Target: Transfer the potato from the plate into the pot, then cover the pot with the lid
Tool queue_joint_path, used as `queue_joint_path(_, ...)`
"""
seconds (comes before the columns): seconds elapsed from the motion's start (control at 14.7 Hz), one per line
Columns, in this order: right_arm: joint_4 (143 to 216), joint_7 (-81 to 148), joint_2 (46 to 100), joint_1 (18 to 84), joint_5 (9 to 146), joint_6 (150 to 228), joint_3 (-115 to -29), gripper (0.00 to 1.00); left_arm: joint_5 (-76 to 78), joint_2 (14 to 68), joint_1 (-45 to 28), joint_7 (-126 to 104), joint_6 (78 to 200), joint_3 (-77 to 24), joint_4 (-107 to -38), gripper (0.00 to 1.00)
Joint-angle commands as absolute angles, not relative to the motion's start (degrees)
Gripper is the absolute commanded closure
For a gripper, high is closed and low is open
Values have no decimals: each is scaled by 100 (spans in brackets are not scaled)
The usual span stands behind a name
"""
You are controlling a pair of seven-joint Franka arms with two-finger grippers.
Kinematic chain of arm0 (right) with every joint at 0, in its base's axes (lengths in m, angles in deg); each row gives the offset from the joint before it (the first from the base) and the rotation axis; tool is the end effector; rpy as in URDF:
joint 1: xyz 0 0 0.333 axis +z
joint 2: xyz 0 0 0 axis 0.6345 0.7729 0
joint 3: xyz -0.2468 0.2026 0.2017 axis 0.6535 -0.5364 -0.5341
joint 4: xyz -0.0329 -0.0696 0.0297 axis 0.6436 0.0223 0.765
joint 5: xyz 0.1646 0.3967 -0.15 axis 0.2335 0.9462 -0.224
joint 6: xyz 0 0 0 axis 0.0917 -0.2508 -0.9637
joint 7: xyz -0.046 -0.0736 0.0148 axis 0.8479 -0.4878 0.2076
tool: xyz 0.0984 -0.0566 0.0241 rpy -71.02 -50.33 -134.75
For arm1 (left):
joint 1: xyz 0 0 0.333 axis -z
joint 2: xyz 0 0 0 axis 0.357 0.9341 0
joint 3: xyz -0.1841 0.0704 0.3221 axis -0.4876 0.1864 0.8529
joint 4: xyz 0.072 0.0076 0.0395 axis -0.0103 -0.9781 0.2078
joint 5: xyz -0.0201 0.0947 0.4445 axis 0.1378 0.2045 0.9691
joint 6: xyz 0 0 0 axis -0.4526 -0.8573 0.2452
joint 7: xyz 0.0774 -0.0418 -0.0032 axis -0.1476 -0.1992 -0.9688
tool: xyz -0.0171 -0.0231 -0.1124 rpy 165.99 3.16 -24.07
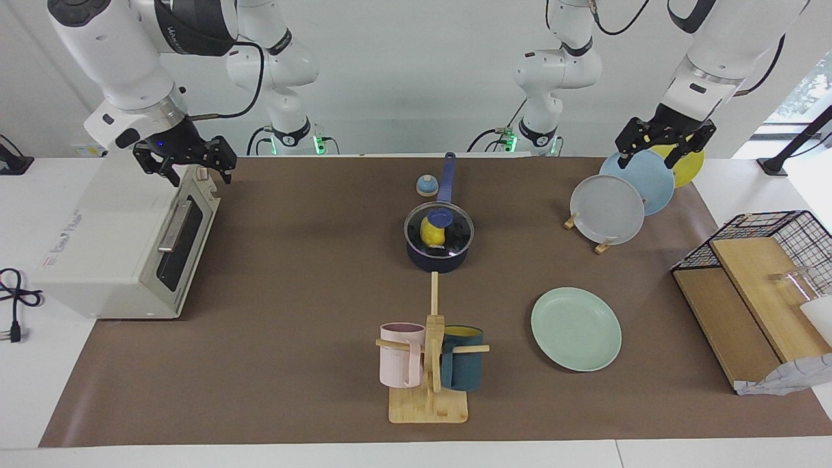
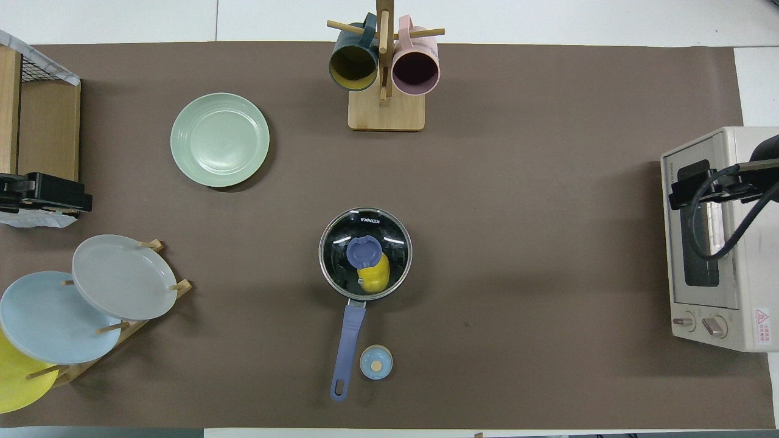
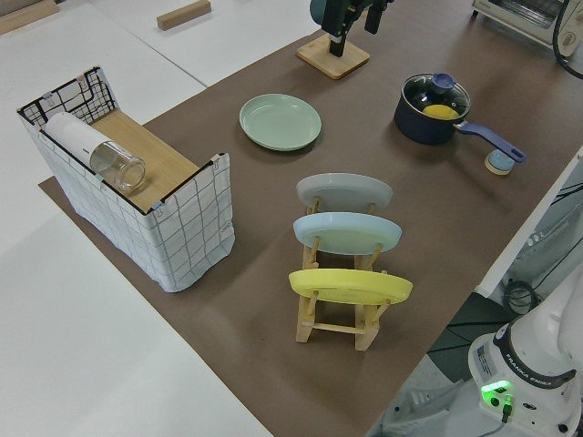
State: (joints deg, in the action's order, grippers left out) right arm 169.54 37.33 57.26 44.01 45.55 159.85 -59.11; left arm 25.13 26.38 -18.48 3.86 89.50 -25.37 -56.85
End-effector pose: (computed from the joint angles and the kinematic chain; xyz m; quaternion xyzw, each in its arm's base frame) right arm 0.6082 -0.0143 0.6498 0.9986 0.0315 -0.0421 0.0090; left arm 0.5804 -0.0481 0.6918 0.9994 -0.0332 -0.0005 0.0113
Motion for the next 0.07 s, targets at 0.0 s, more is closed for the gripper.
queue_joint_path(0.0,17122,3534,5578,4351,4659,16044,-5919,0,2493,2575,-1898,459,8871,-2548,-5685,0)
